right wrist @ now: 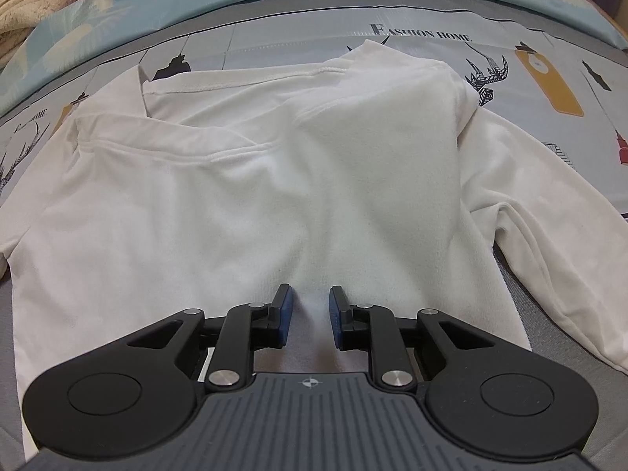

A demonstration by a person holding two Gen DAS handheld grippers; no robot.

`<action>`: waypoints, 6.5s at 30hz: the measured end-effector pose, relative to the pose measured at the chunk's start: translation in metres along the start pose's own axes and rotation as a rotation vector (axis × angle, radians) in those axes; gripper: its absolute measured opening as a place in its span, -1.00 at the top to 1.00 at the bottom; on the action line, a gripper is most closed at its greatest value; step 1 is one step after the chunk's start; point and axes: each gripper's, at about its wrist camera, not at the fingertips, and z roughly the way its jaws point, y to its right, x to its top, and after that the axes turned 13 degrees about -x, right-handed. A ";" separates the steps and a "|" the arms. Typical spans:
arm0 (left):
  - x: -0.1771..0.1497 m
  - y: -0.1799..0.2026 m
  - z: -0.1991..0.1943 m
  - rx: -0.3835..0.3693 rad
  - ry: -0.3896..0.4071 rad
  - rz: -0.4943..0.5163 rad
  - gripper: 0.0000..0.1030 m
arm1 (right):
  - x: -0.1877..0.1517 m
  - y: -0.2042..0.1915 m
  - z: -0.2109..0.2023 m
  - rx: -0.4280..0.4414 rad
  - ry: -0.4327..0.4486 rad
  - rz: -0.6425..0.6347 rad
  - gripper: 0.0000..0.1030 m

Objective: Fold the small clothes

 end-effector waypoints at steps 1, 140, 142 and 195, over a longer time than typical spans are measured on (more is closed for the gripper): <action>0.001 0.005 -0.003 0.015 0.043 0.037 0.94 | 0.000 0.001 0.000 0.003 -0.002 0.002 0.58; -0.254 -0.134 -0.185 -0.481 -0.611 1.062 0.83 | -0.251 0.201 -0.086 -0.143 -0.085 0.241 0.87; -0.257 -0.131 -0.190 -0.484 -0.570 1.086 0.78 | -0.251 0.198 -0.084 -0.169 -0.100 0.226 0.73; -0.275 -0.086 -0.257 -0.640 -0.049 1.195 -0.34 | -0.172 0.208 -0.202 -0.136 0.570 0.240 -0.38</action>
